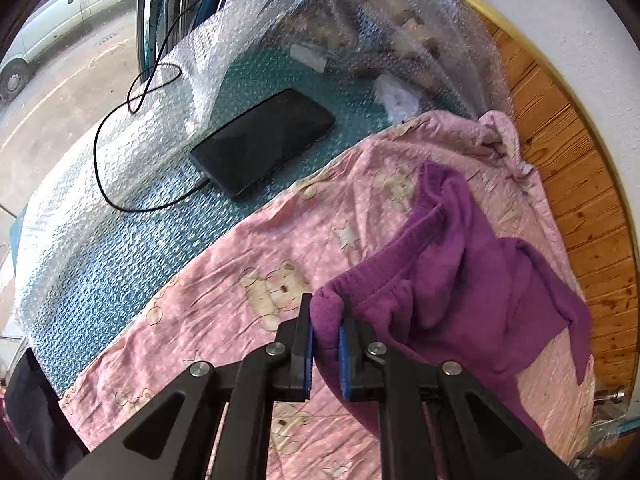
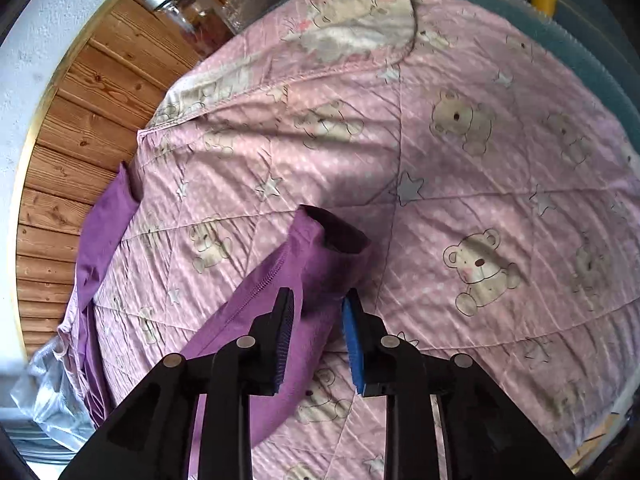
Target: Fold clothes
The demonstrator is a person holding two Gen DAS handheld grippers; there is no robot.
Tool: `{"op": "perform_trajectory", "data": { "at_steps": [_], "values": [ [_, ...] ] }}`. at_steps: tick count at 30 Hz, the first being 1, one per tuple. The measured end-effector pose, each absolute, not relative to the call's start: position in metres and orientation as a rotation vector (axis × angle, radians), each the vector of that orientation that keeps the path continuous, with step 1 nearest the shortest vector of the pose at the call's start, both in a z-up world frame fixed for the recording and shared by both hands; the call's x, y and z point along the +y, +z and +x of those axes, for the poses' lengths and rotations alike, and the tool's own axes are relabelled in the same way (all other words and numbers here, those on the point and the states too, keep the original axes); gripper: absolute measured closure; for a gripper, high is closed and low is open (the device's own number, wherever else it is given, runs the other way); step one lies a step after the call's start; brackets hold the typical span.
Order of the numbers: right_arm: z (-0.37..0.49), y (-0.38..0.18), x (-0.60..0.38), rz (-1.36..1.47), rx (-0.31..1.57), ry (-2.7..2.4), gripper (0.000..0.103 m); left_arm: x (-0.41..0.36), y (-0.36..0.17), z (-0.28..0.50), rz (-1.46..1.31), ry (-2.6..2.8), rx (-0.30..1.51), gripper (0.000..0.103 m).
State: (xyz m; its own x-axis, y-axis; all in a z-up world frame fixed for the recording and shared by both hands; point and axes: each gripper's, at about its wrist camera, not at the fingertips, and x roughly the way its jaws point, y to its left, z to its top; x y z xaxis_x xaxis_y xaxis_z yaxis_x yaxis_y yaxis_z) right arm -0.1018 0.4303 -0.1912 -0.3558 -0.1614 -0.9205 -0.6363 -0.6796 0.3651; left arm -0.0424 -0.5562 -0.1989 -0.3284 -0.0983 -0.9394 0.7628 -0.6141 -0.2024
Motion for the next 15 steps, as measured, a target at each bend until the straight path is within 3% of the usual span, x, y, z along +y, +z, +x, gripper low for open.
{"op": "perform_trajectory", "data": {
  "at_steps": [3, 9, 10, 11, 12, 15],
  "values": [
    [-0.06, -0.205, 0.433, -1.429, 1.246, 2.122, 0.067, -0.553, -0.237, -0.035, 1.436, -1.942, 0.828, 0.093],
    [-0.031, -0.226, 0.42, -1.374, 1.18, 2.21, 0.065, -0.542, -0.24, -0.011, 1.312, -2.056, 0.907, 0.093],
    [-0.037, -0.227, 0.418, -1.374, 1.164, 2.236, 0.069, -0.542, -0.239, -0.008, 1.305, -2.066, 0.909, 0.093],
    [-0.048, -0.226, 0.415, -1.401, 1.156, 2.27, 0.079, -0.543, -0.239, -0.006, 1.302, -2.069, 0.915, 0.093],
    [-0.064, -0.219, 0.413, -1.432, 1.13, 2.308, 0.098, -0.543, -0.236, -0.006, 1.296, -2.073, 0.919, 0.093],
    [-0.105, -0.18, 0.419, -1.32, 1.204, 2.44, 0.099, -0.548, -0.211, -0.009, 1.217, -2.098, 0.964, 0.093]
  ]
}}
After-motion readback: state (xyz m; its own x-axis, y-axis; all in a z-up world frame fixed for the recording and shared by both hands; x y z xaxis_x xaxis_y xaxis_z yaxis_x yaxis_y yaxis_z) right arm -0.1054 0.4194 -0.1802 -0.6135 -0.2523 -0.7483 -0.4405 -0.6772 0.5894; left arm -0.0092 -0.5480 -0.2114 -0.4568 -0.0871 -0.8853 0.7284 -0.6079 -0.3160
